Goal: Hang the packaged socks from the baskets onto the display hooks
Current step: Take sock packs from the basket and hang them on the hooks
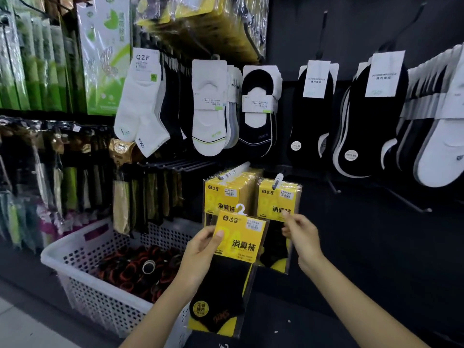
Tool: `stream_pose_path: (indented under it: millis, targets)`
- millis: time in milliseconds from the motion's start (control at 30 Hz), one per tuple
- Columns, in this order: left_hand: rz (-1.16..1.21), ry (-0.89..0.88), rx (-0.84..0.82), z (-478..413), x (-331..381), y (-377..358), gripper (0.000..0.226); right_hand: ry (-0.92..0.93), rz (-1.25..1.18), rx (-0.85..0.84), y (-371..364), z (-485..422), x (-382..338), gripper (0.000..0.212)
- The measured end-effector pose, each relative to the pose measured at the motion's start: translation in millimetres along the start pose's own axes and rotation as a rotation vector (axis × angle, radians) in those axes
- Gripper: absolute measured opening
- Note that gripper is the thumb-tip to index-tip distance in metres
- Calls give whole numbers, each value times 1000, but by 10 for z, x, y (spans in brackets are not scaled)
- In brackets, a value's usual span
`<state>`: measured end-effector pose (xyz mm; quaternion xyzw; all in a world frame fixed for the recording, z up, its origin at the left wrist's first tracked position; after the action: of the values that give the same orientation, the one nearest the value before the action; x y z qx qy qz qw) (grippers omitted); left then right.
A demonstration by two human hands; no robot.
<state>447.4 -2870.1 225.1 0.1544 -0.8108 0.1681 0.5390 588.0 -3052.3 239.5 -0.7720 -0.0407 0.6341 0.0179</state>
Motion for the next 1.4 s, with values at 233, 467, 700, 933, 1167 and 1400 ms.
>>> stream_pose_path:
  millis: [233,467,700,933,1167,1400]
  targets:
    - [42,60,-64,103,-26,-207,23,53,90,-488,-222,289,-411,24]
    - [14,16,-64,144,9,-251,21,125,54,-508,-176,377,-523,6]
    - [1,7,-22,157,-12,-291,21,219,63,-439,-117,368,-576,5]
    - [11,39,-32,-4,41,-448,20,77,-7,-452,-21,373,-472,34]
    - [41,105,13,-185,-21,-668,24,36,-108,-244,155,225,-363,23]
    - [24,106,12,-354,-68,-765,34,185,-101,-82,133,-44,-539,13]
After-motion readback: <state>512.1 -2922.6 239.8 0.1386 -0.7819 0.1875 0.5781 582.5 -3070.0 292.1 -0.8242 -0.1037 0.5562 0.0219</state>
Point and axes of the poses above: each hand's wrist, its own z-axis away from the middle knuckle, its own y-axis out of the back of the hand, x = y × z, the point moved 3 cm from there along -z, towards the middle knuckle, and after that the axes turned 4 degrees about x, right-handed, at the moved point
